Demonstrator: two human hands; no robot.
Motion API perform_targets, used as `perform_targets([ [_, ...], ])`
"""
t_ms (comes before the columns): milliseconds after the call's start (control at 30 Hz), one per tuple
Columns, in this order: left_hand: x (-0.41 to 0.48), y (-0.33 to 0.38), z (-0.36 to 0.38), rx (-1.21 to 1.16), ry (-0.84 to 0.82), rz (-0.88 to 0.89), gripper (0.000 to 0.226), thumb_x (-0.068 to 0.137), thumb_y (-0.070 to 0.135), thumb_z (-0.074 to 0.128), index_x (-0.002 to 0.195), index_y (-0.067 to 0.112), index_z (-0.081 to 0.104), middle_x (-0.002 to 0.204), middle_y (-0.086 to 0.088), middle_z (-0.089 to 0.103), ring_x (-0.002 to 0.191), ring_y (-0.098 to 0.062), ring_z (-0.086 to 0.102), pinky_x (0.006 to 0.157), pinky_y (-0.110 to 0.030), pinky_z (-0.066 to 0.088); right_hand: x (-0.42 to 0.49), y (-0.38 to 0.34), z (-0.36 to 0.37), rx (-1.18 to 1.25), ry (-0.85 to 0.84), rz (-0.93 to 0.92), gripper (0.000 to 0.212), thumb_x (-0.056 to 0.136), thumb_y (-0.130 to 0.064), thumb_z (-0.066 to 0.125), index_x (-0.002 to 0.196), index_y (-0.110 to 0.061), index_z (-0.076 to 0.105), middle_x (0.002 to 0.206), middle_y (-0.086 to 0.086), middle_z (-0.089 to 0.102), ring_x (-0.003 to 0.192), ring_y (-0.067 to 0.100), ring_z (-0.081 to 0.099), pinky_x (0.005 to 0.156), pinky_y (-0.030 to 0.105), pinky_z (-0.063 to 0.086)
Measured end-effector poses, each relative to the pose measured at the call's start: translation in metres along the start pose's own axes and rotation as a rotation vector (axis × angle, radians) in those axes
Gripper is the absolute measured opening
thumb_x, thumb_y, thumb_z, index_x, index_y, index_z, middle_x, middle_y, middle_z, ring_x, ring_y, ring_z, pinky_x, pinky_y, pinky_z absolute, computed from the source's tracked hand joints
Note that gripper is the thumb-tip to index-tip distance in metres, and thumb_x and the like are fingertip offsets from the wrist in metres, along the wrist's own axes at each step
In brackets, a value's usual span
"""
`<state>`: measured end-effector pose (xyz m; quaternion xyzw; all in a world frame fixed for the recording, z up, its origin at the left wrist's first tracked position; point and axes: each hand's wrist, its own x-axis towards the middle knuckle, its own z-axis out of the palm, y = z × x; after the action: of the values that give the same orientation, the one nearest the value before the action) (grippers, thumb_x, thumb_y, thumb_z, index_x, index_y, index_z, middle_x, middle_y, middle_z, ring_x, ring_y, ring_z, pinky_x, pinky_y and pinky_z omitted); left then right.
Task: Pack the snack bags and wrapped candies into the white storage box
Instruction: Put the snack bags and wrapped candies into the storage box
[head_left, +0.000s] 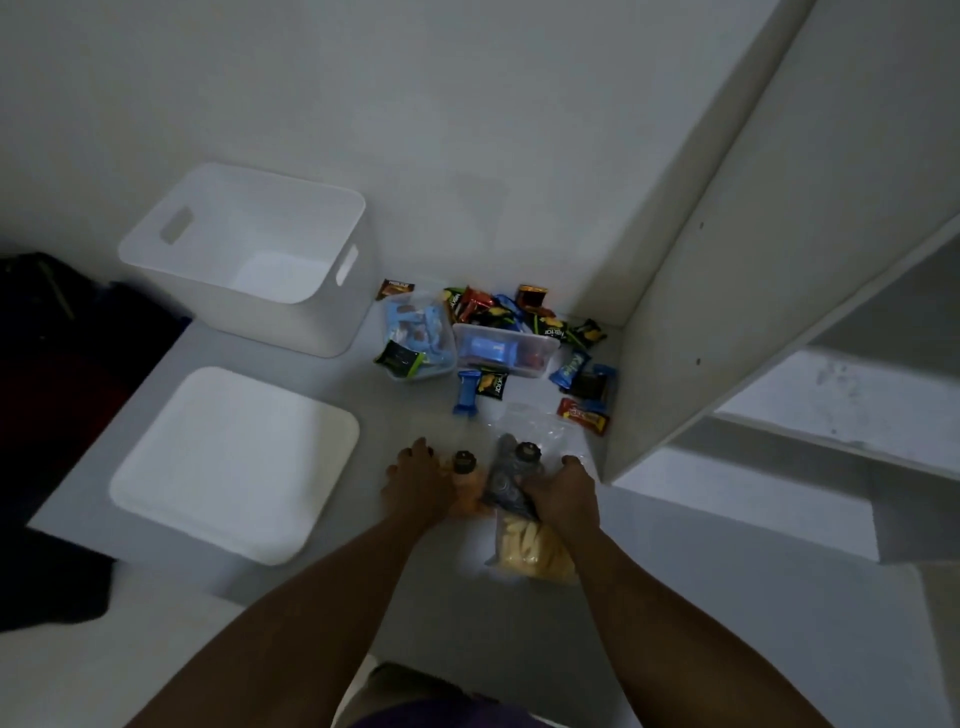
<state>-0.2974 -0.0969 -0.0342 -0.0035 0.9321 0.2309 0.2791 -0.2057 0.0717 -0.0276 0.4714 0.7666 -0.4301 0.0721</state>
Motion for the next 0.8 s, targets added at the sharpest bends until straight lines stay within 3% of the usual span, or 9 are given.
perform_targets([
  [133,0.0,0.001,-0.006,-0.268,0.104,-0.052,0.069,0.088,0.025,0.06,0.15,0.017,0.031,0.145,-0.011,0.045,0.129,-0.032,0.048,0.106,-0.045,0.042,0.01,-0.012,0.005,-0.036,-0.046,0.084,0.055,0.074,-0.039,0.078,0.115,-0.012,0.053,0.111,0.009,0.061,0.106,0.031,0.06,0.093,0.045,0.048],
  [200,-0.001,0.0,-0.01,-0.367,0.173,-0.056,0.07,0.085,0.023,0.064,0.148,0.015,0.035,0.141,-0.011,0.049,0.126,-0.031,0.051,0.103,-0.043,0.042,0.016,-0.015,0.009,0.039,-0.088,0.098,0.043,0.07,-0.033,0.081,0.099,-0.009,0.061,0.101,0.011,0.067,0.093,0.03,0.063,0.089,0.047,0.054],
  [267,0.001,-0.002,-0.014,-0.452,0.233,-0.085,0.066,0.081,0.027,0.067,0.143,0.017,0.044,0.131,-0.01,0.056,0.118,-0.031,0.056,0.099,-0.044,0.047,0.016,-0.021,0.009,0.114,-0.09,0.094,0.037,0.072,-0.027,0.081,0.098,-0.007,0.063,0.095,0.012,0.068,0.087,0.028,0.065,0.08,0.041,0.057],
  [333,0.008,-0.005,-0.018,-0.641,0.23,-0.137,0.05,0.075,0.04,0.063,0.12,0.019,0.062,0.107,-0.008,0.068,0.093,-0.03,0.065,0.08,-0.045,0.057,0.015,-0.027,0.006,0.189,-0.08,0.062,0.031,0.078,-0.019,0.076,0.102,-0.006,0.062,0.098,0.011,0.067,0.088,0.027,0.064,0.073,0.034,0.055],
  [400,0.012,-0.004,-0.023,-0.898,0.176,-0.186,0.029,0.074,0.039,0.053,0.082,0.015,0.066,0.076,-0.01,0.063,0.065,-0.027,0.058,0.052,-0.035,0.052,0.016,-0.03,0.004,0.216,-0.11,0.017,0.026,0.082,-0.015,0.07,0.105,-0.004,0.063,0.099,0.012,0.067,0.09,0.026,0.063,0.072,0.031,0.052],
  [500,0.008,0.011,-0.039,-1.2,0.179,-0.281,0.024,0.085,0.028,0.051,0.068,0.014,0.063,0.067,-0.01,0.056,0.06,-0.024,0.053,0.053,-0.03,0.047,0.014,-0.033,0.002,0.242,-0.133,-0.021,0.024,0.08,-0.014,0.07,0.101,-0.003,0.064,0.094,0.011,0.068,0.088,0.026,0.064,0.075,0.034,0.054],
  [567,0.004,0.015,-0.046,-1.261,0.167,-0.3,0.025,0.092,0.031,0.058,0.076,0.013,0.064,0.071,-0.009,0.063,0.065,-0.025,0.06,0.062,-0.034,0.052,0.009,-0.04,-0.002,0.303,-0.126,-0.045,0.021,0.077,-0.014,0.07,0.096,-0.007,0.064,0.093,0.011,0.07,0.088,0.025,0.066,0.079,0.039,0.058],
  [667,0.007,0.017,-0.056,-1.163,0.184,-0.212,0.041,0.073,0.044,0.082,0.087,0.009,0.068,0.083,-0.011,0.071,0.077,-0.028,0.069,0.075,-0.043,0.06,0.0,-0.06,-0.014,0.39,-0.121,-0.139,0.012,0.076,-0.005,0.07,0.086,-0.008,0.063,0.083,0.007,0.066,0.081,0.02,0.063,0.067,0.029,0.052],
  [800,0.011,0.029,-0.09,-0.947,0.315,0.007,0.011,0.077,0.025,0.079,0.079,0.019,0.07,0.082,-0.009,0.073,0.078,-0.027,0.071,0.07,-0.044,0.062,-0.005,-0.108,-0.03,0.605,-0.12,-0.194,0.026,0.078,0.001,0.067,0.094,-0.018,0.06,0.088,0.005,0.066,0.087,0.023,0.065,0.071,0.035,0.056],
])
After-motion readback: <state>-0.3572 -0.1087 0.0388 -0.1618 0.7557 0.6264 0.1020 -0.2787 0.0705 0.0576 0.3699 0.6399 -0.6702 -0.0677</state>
